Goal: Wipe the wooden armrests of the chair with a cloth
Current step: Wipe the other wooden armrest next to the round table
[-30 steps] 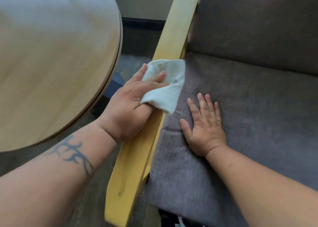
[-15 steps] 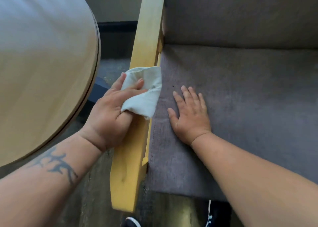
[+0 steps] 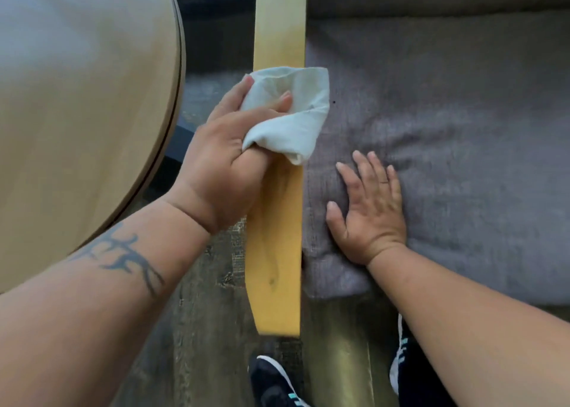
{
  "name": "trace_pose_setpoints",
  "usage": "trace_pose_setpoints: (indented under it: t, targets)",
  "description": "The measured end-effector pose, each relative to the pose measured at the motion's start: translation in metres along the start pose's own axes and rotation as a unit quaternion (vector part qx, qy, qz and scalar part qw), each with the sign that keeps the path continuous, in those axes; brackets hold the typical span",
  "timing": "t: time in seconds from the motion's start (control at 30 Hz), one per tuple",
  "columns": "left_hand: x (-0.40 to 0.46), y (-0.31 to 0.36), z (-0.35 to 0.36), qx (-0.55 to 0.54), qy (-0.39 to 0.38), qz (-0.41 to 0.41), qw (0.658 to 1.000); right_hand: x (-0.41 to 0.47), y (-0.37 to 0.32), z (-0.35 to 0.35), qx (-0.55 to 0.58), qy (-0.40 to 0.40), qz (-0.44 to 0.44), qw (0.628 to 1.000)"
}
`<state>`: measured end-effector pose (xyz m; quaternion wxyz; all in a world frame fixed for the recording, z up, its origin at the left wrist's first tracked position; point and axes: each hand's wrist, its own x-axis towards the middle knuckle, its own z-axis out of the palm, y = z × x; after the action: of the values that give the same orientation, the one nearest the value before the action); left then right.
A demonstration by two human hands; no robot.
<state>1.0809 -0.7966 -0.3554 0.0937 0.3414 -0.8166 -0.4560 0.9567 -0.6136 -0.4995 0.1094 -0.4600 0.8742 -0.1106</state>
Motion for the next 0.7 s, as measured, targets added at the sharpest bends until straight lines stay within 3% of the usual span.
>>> trace_pose_setpoints:
  t: [0.2,0.47,0.6,0.7]
  targets:
    - [-0.039,-0.007,0.001,-0.008,-0.021,0.018,1.0,-0.001,-0.002,-0.001,-0.007,-0.003,0.005,1.0]
    - [-0.031,0.016,-0.032,-0.111,-0.025,-0.053,0.992,0.0,-0.004,-0.002,-0.004,-0.008,0.007,1.0]
    - [0.018,0.027,-0.049,-0.015,0.046,-0.014,0.999,-0.001,-0.002,-0.002,0.001,-0.006,0.005,1.0]
    - [0.04,0.031,-0.045,0.05,-0.001,0.012,0.999,-0.001,-0.002,-0.001,-0.001,-0.007,0.004,1.0]
